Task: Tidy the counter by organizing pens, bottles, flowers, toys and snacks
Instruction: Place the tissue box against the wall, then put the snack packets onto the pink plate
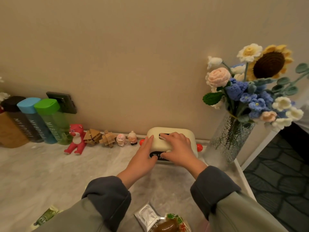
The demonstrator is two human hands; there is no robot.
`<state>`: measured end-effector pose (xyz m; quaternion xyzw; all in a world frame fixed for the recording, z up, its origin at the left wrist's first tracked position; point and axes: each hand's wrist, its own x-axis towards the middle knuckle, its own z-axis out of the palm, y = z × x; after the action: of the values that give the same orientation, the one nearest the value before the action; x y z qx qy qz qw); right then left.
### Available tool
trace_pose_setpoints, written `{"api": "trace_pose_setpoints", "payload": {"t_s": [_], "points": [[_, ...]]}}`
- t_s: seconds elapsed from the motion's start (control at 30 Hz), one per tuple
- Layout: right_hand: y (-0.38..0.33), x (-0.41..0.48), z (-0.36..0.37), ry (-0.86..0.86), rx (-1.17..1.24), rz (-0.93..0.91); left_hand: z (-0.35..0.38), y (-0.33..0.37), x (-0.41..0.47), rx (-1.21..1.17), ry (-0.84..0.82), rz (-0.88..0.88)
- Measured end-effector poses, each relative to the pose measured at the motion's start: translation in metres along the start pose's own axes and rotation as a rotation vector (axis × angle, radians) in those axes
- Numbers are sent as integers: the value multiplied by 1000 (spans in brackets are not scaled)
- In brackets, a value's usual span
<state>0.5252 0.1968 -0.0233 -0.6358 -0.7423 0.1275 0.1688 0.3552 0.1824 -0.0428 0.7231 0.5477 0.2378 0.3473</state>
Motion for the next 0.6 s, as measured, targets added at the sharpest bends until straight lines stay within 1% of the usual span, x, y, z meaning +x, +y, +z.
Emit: {"api": "trace_pose_setpoints", "payload": {"t_s": [0.13,0.2,0.3,0.37,0.47,0.6], "points": [[-14,-17,-10,132,148,16,-11,9,-17,-26,38,-10],[-22,-31,-16,156,236,37,-19,13,-29,-20,14,-18],[-33,-61,-22,94,291,63,-26,12,-56,-10,-104,-38],[-38,-82,-23,13,303,76,-26,9,-76,12,-176,-45],[-41,-110,-15,-127,281,105,-20,2,-102,88,-209,-38],[-40,-145,7,-235,270,152,-2,-13,-133,106,-234,-19]]}}
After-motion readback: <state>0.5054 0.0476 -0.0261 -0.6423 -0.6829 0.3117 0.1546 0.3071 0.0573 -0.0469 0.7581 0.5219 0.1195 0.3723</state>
